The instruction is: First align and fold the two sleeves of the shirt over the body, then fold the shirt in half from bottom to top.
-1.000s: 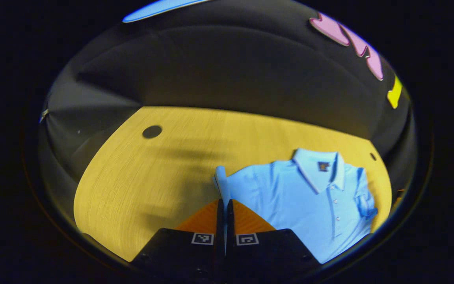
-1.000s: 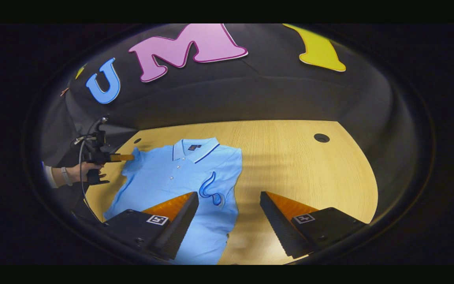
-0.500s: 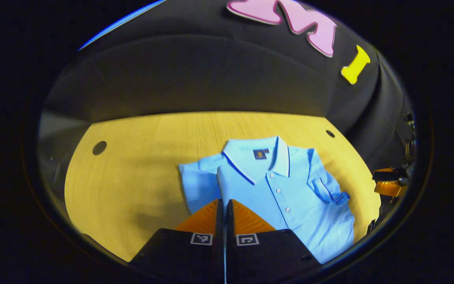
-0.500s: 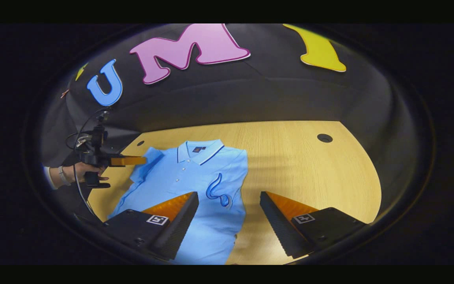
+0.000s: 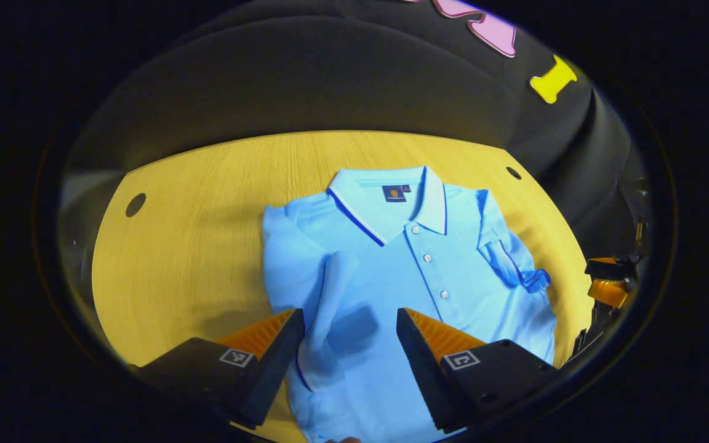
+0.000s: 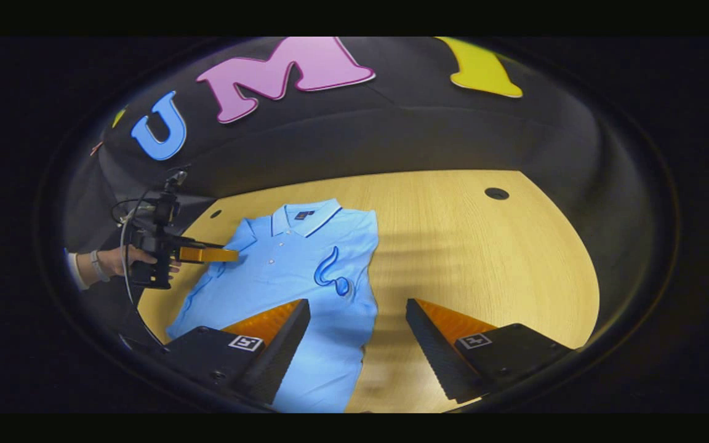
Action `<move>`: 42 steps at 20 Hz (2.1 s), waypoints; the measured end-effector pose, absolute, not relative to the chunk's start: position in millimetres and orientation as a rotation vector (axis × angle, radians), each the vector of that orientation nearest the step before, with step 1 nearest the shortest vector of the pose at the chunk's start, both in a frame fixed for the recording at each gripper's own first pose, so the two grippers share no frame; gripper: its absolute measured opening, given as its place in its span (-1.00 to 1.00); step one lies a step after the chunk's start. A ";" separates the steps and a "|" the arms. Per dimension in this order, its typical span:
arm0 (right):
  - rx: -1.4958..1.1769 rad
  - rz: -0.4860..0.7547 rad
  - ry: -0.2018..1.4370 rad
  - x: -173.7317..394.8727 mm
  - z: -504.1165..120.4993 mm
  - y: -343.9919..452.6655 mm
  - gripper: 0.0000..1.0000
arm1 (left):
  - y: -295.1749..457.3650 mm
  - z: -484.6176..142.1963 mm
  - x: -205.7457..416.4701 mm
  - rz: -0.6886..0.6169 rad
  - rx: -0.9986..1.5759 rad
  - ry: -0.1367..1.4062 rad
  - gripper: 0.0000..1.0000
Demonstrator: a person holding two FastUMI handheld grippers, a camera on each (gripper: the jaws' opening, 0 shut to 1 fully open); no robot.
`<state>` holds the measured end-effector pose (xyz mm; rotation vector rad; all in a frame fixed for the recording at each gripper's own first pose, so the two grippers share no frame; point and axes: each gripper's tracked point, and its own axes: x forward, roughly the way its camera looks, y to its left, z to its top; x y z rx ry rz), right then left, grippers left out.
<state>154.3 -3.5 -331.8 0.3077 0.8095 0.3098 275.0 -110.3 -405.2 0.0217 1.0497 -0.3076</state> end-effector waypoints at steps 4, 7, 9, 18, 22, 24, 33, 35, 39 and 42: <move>0.377 0.337 0.853 120.3 -336.5 -11.2 0.97 | -106.1 -357.5 232.7 -0.367 -0.030 0.996 0.93; 0.413 0.366 0.894 82.1 -342.4 -13.2 0.96 | -92.7 -336.4 172.6 -0.396 -0.081 1.010 0.93; 0.428 0.383 0.912 54.7 -347.3 -12.2 0.96 | -82.4 -335.1 129.8 -0.415 -0.098 1.031 0.93; 0.503 0.412 1.045 -55.1 -380.5 5.1 0.96 | -33.4 -372.3 -15.8 -0.396 -0.177 1.202 0.93; 0.570 0.410 1.098 -90.5 -387.5 9.9 0.96 | -25.4 -384.3 -43.8 -0.394 -0.230 1.260 0.93; 0.594 0.412 1.130 -105.3 -393.2 12.0 0.96 | -22.6 -388.8 -50.6 -0.392 -0.241 1.278 0.93; 0.954 0.378 1.242 -120.9 -389.8 27.9 0.90 | -24.2 -407.2 -63.0 -0.408 -0.342 1.371 0.84; 1.039 0.364 1.259 -121.9 -386.8 30.6 0.86 | -25.8 -405.6 -58.6 -0.397 -0.418 1.380 0.83; 1.075 0.373 1.277 -120.2 -387.3 41.9 0.75 | -27.1 -408.2 -53.1 -0.359 -0.500 1.409 0.77; 1.071 0.375 1.288 -109.0 -391.1 55.5 0.70 | -28.9 -411.2 -50.8 -0.350 -0.478 1.422 0.67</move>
